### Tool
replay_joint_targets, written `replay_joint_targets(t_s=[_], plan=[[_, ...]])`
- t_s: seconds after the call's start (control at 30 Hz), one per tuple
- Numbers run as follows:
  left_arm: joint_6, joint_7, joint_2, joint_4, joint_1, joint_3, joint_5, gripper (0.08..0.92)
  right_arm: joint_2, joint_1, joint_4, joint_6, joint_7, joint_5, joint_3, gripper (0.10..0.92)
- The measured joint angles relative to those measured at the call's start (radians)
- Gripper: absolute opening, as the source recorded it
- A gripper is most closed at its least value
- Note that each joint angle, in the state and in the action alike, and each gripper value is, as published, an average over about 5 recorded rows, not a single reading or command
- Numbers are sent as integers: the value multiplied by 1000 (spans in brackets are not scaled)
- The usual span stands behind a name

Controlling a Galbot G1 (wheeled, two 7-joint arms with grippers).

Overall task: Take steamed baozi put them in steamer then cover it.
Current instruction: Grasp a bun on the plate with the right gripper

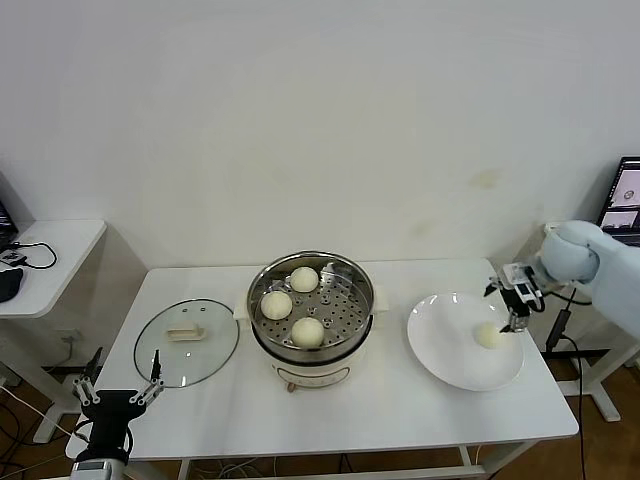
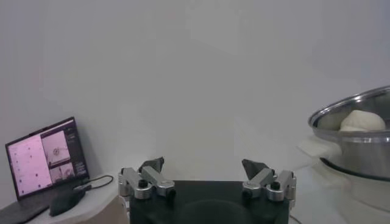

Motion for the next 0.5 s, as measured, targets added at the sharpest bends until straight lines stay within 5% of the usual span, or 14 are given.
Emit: replay_joint_targets(t_s=[0.5], plan=[[6, 1, -6, 10, -2, -13, -2, 823, 175, -208, -296, 41, 23, -136, 222, 823]])
